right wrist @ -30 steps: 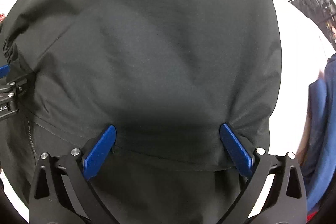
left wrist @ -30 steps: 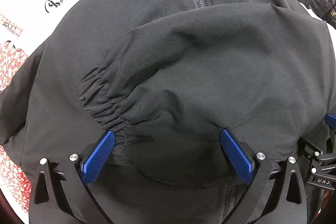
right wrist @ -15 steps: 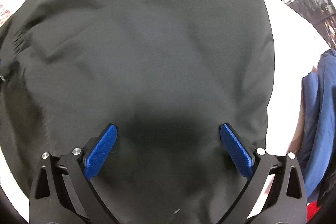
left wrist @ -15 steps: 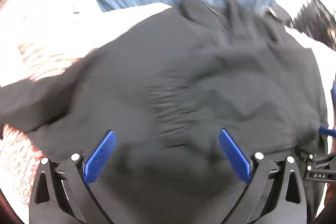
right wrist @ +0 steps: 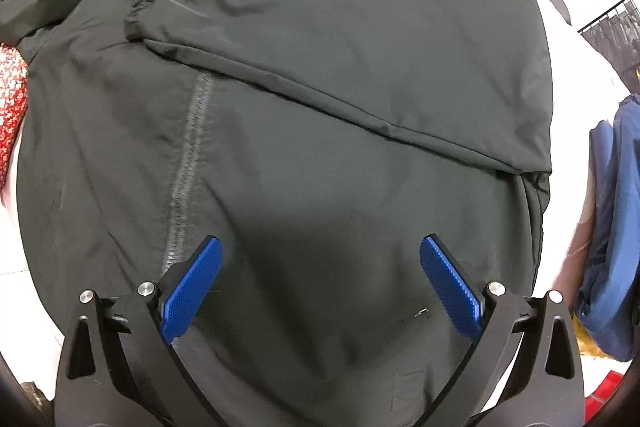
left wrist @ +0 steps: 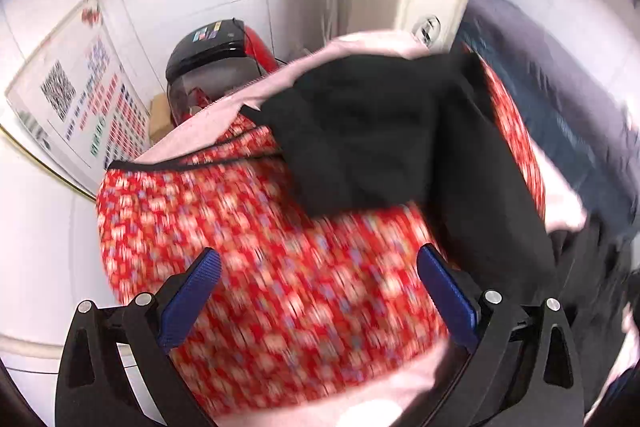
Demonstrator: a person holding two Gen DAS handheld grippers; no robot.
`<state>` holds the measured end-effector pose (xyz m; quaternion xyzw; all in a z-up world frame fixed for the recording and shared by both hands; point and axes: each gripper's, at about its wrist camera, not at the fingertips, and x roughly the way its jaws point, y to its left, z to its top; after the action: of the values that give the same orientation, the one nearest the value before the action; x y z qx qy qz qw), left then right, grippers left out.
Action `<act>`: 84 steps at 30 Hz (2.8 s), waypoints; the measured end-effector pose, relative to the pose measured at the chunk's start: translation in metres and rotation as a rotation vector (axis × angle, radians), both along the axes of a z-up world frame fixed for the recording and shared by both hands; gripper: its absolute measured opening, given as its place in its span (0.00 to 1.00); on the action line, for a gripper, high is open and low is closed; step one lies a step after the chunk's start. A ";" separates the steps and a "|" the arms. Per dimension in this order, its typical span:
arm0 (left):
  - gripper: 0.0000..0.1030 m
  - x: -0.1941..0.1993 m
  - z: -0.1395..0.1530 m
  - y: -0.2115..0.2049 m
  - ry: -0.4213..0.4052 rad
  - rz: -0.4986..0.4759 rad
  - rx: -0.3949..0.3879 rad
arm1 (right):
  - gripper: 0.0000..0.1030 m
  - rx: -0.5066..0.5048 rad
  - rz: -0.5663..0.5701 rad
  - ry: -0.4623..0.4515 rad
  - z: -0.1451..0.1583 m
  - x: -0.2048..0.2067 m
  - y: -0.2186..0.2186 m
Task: Fold large clothes
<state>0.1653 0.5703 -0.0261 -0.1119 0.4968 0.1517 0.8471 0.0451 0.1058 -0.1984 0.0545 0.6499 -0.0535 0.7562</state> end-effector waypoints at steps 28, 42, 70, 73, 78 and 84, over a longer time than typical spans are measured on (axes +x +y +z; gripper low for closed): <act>0.29 0.037 0.168 0.050 -0.155 0.014 -0.138 | 0.81 0.007 -0.084 -0.099 0.043 -0.012 -0.016; 0.28 -0.027 0.076 -0.125 0.072 -0.052 -0.609 | 0.81 0.136 -0.198 -0.119 0.043 -0.033 -0.065; 0.81 -0.139 -0.059 -0.194 0.401 -0.203 -0.228 | 0.81 0.879 -0.262 0.104 -0.028 0.037 0.042; 0.81 -0.148 -0.064 -0.188 0.417 -0.188 -0.269 | 0.75 0.891 -0.271 0.130 -0.039 0.055 0.063; 0.81 -0.155 -0.073 -0.180 0.431 -0.176 -0.279 | 0.20 0.830 -0.210 0.100 -0.017 0.091 0.083; 0.81 -0.155 -0.060 -0.162 0.384 -0.135 -0.284 | 0.08 0.599 0.084 -0.292 0.142 0.161 0.088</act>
<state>0.0108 0.4083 -0.0856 -0.1655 0.6714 0.0420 0.7212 0.2056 0.1941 -0.0567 0.2547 0.5232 0.1792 0.7933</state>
